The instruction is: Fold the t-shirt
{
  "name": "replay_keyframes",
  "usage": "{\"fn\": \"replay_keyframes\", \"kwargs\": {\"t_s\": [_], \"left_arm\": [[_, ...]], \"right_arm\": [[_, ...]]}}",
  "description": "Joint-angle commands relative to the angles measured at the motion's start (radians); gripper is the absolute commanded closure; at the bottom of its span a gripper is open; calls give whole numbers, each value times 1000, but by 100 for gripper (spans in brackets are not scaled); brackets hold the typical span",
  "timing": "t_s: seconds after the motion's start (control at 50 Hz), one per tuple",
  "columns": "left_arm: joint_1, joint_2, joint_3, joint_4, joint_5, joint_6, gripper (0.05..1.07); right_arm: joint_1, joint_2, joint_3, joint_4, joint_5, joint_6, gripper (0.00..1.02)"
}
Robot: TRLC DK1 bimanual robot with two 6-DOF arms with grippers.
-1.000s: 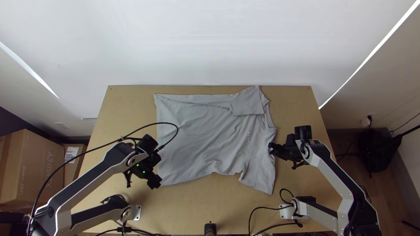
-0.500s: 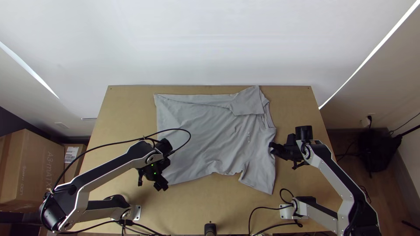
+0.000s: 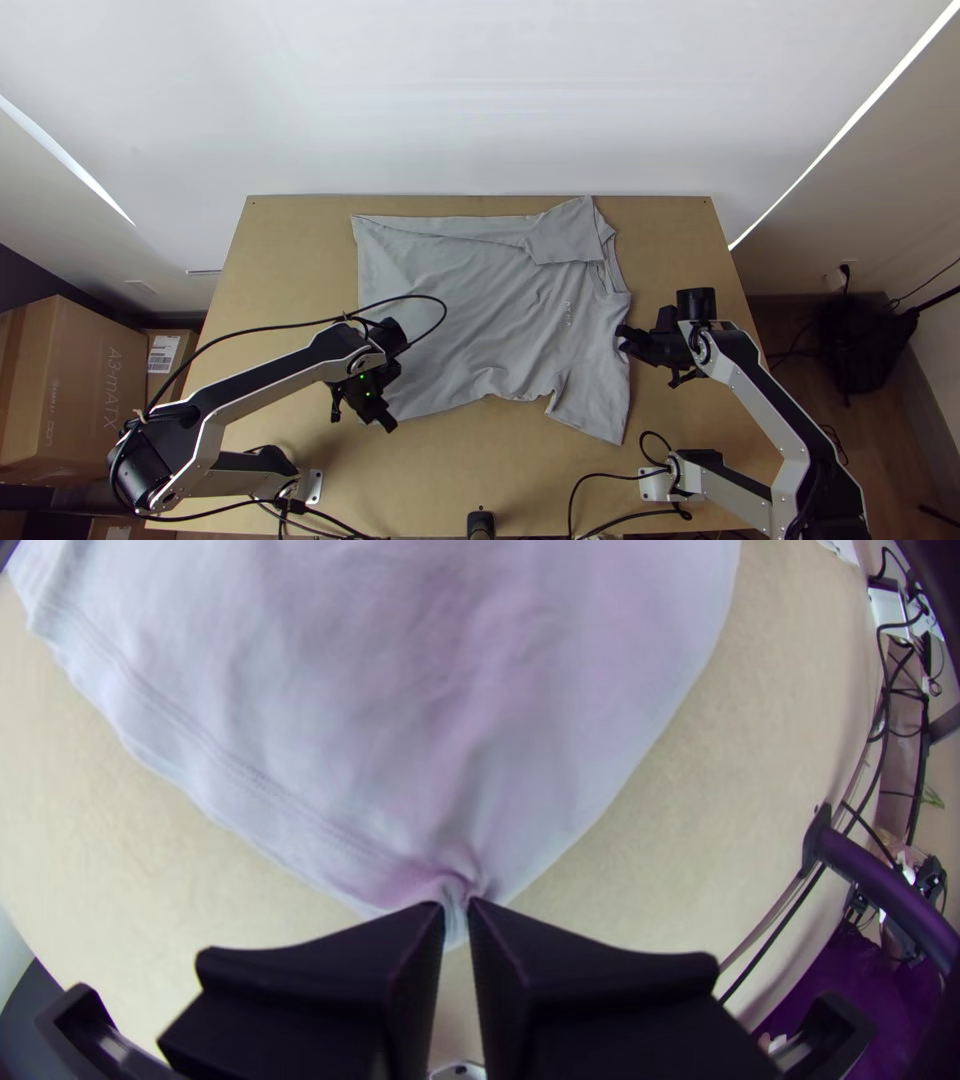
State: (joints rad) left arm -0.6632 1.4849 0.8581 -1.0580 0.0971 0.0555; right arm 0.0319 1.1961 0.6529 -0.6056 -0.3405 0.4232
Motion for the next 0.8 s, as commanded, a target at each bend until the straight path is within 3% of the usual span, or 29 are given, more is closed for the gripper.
{"fn": "replay_keyframes", "kwargs": {"t_s": [0.0, 0.06, 0.22, 0.4, 0.78], "left_arm": [[-15, 11, -30, 0, 12, -8, 97], [-10, -5, -33, 0, 10, 0, 105], [71, -120, 19, -31, 0, 30, 104], [257, -183, 127, -48, 3, 50, 104], [597, -204, 243, 85, 36, 21, 105]], "right_arm": [[-20, -29, -12, 4, 5, 23, 100], [-27, -39, -4, 0, 5, 23, 100], [-50, -82, 16, -17, 12, 20, 100], [-79, -96, 40, -29, 23, 11, 100], [-132, -164, 129, -5, 69, -69, 100]]}}
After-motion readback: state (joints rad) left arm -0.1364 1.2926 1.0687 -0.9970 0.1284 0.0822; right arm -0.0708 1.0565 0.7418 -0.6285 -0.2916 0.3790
